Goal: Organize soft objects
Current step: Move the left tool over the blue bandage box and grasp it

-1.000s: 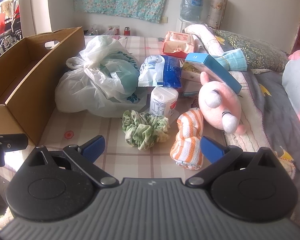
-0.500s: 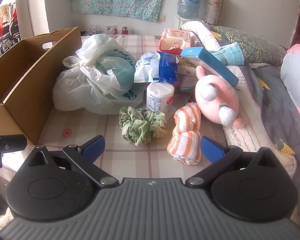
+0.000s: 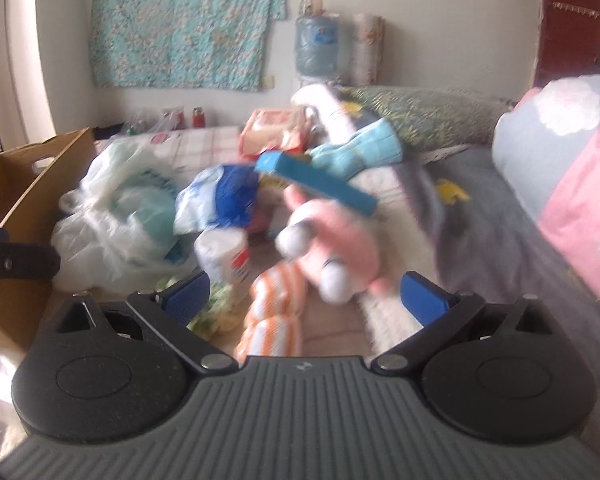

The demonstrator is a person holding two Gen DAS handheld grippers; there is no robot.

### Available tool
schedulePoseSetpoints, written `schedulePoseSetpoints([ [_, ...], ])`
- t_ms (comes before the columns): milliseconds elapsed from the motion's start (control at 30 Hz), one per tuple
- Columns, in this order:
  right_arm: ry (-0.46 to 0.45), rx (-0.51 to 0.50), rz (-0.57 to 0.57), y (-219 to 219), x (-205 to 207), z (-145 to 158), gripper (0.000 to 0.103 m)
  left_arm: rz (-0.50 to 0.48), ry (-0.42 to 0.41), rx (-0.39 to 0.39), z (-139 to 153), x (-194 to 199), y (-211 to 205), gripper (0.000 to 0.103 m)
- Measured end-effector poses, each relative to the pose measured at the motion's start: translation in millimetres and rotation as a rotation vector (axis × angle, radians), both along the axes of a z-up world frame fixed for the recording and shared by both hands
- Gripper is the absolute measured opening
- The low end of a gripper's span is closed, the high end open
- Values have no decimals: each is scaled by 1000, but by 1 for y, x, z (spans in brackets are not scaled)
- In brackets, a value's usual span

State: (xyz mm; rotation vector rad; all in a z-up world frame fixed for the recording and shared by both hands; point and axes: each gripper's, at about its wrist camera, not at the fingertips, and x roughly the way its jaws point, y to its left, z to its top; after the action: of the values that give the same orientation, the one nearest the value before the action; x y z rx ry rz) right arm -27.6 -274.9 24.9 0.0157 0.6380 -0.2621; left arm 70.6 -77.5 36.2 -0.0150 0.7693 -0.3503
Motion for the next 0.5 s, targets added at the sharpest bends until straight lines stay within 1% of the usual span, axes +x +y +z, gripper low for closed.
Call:
schedulePoseSetpoints([
  [133,-15,-78,-8,-20,19,8,102,-22,-28,-82,8,35,-23,103],
  [233,-27,-84,-5,-37,36,15,101,-29,-33,-130,14,59,-40,98],
  [300,-26,-94,-5,-48,49,20,100,-32,-14,-170,17,73,-47,95],
  [367,-26,-113,4,-58,61,24,98,-42,7,-209,18,85,-56,88],
  [400,-23,-114,5,-65,68,26,96,-49,19,-223,17,92,-60,86],
  [467,-13,-98,14,-77,79,31,91,-56,34,-242,15,100,-67,77],
  [500,-7,-78,20,-84,84,33,88,-56,43,-249,14,105,-70,75],
])
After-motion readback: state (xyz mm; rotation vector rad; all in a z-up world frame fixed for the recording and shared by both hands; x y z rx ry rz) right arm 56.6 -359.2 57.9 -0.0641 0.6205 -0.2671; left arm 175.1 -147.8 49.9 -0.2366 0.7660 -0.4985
